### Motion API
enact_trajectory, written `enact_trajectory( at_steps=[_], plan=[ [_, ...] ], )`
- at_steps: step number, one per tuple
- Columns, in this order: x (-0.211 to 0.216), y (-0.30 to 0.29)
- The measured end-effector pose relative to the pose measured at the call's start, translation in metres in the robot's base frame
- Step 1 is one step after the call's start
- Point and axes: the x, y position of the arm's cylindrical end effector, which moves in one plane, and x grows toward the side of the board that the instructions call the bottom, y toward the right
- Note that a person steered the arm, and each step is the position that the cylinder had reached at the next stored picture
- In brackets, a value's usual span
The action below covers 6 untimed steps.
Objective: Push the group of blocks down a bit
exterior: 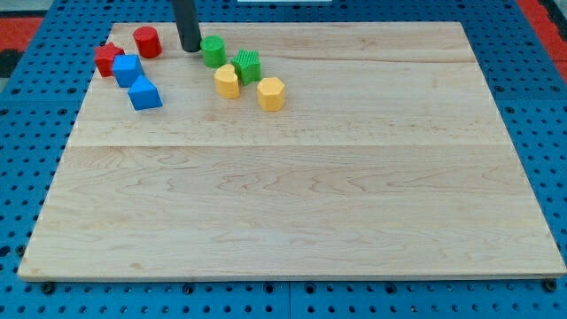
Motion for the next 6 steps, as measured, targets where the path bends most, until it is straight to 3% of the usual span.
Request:
enact_trajectory(
  at_steps=[1,2,3,4,5,6],
  plan=[
    [-0.005,0.030],
    [0.034,0.055],
    [0.047,0.060],
    [0.026,0.041],
    [0.050,0.037],
    [0.059,0.086]
  ],
)
